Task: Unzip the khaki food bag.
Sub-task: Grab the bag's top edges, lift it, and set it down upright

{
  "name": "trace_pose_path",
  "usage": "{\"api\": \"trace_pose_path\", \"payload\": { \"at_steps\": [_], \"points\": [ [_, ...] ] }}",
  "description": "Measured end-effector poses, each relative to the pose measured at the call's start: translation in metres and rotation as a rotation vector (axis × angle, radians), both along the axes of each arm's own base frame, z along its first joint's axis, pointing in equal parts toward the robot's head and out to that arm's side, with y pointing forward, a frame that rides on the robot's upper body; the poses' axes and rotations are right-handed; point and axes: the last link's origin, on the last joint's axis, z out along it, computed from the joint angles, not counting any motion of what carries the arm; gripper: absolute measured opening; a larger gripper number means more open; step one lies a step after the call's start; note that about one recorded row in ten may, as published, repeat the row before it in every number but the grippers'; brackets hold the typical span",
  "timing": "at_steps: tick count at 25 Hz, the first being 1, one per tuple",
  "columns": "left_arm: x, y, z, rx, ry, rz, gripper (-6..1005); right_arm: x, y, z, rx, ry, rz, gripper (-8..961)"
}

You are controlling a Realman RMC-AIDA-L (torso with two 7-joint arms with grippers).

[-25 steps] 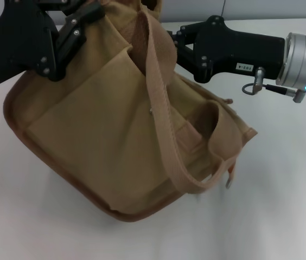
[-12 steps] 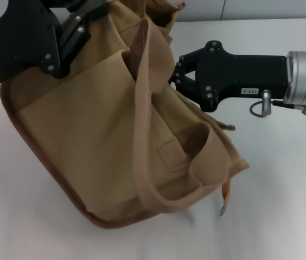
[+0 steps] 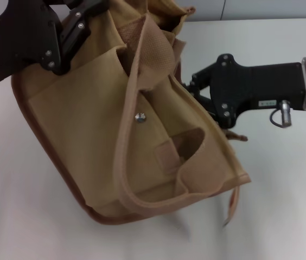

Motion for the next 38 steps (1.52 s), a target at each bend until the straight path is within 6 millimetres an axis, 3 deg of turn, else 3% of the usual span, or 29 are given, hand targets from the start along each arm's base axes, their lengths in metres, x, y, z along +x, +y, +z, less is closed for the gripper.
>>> {"api": "trace_pose_path", "payload": {
  "at_steps": [12,25,35,38],
  "points": [
    [0.000,0.002,0.002,0.014,-0.010,0.011,93,0.020,-0.015,0.020,-0.053,-0.093,0.011,6],
    [-0.001,0.003,0.004,0.023,-0.016,0.015,96,0.037,-0.032,0.018,-0.137,-0.194,-0.023,8],
    [0.000,0.002,0.005,0.022,-0.019,0.008,98,0.043,-0.035,0.017,-0.155,-0.227,-0.045,10],
    [0.000,0.002,0.005,0.024,-0.024,0.006,99,0.042,-0.031,0.027,-0.127,-0.155,-0.104,10]
  ]
}}
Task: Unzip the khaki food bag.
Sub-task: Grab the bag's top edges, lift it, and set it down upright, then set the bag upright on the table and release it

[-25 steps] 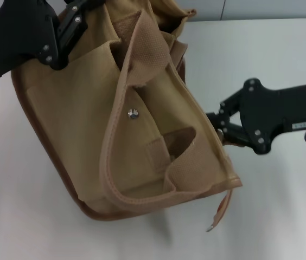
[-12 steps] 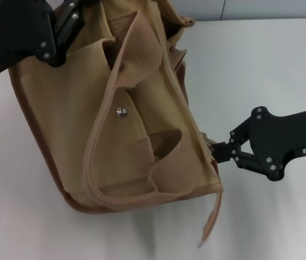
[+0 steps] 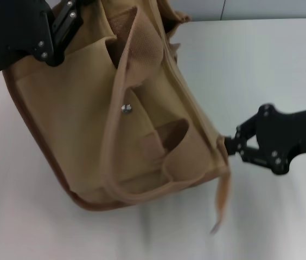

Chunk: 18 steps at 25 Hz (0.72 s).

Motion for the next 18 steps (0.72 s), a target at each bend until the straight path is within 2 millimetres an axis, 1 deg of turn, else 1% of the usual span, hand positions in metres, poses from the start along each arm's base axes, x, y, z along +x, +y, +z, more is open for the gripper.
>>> {"api": "trace_pose_path", "payload": {
  "at_steps": [5,8,10,14,18],
  "points": [
    [-0.001,-0.001,-0.001,-0.004,-0.001,0.000,100,0.003,0.000,0.023,0.058,0.104,-0.069,11],
    [-0.001,-0.002,0.000,-0.006,-0.004,0.000,100,0.012,0.003,0.041,0.125,0.119,-0.108,114],
    [-0.002,-0.003,0.000,-0.007,-0.006,-0.002,101,0.021,0.006,0.050,0.165,0.094,-0.134,183],
    [-0.002,-0.004,0.000,-0.009,-0.007,-0.003,102,0.039,0.016,0.055,0.241,-0.009,-0.173,285],
    [-0.002,-0.005,-0.001,-0.013,-0.007,-0.006,102,0.044,0.019,0.062,0.295,-0.002,-0.196,387]
  ]
}}
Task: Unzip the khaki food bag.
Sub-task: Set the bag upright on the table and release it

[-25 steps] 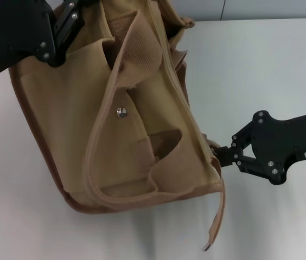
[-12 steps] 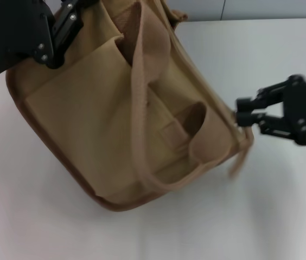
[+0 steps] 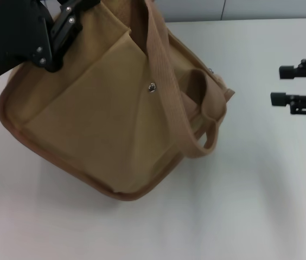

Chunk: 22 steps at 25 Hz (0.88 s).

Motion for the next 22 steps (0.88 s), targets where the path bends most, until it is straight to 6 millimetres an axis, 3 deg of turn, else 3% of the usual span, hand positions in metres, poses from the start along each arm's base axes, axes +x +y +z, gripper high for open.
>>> {"api": "trace_pose_path", "payload": {
  "at_steps": [6,9,15,22],
  "points": [
    [0.000,-0.002,0.000,-0.005,-0.008,-0.008,104,0.011,0.009,0.012,0.101,-0.009,-0.054,641],
    [0.000,-0.003,0.000,-0.006,-0.009,-0.010,104,0.019,0.014,0.010,0.130,-0.033,-0.069,642],
    [0.000,-0.003,0.001,-0.005,-0.011,-0.013,106,0.023,0.035,-0.027,0.120,-0.172,-0.035,641],
    [0.000,-0.004,0.003,-0.002,-0.018,-0.019,107,-0.007,0.052,-0.069,0.021,-0.226,0.099,640]
  ]
}}
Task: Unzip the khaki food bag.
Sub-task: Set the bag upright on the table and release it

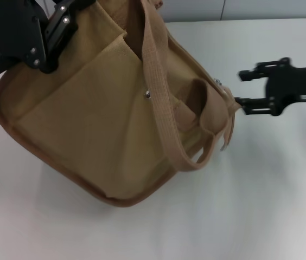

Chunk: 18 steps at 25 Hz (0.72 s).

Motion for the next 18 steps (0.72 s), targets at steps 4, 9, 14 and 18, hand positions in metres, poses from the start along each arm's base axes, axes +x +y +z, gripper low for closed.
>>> {"api": "trace_pose_path", "payload": {
  "at_steps": [4,9,14,18],
  "points": [
    [0.001,0.000,0.000,-0.001,-0.001,-0.007,108,-0.017,0.013,-0.023,-0.013,-0.067,0.055,639],
    [0.002,0.001,0.000,-0.001,-0.001,-0.009,109,-0.039,0.030,-0.047,0.019,-0.125,0.119,638],
    [0.001,0.001,0.000,0.002,-0.001,-0.003,110,-0.054,0.027,-0.063,0.001,-0.144,0.217,637],
    [0.001,0.002,0.000,0.002,-0.001,0.000,111,-0.056,0.021,-0.069,-0.034,-0.178,0.266,523]
  ]
}}
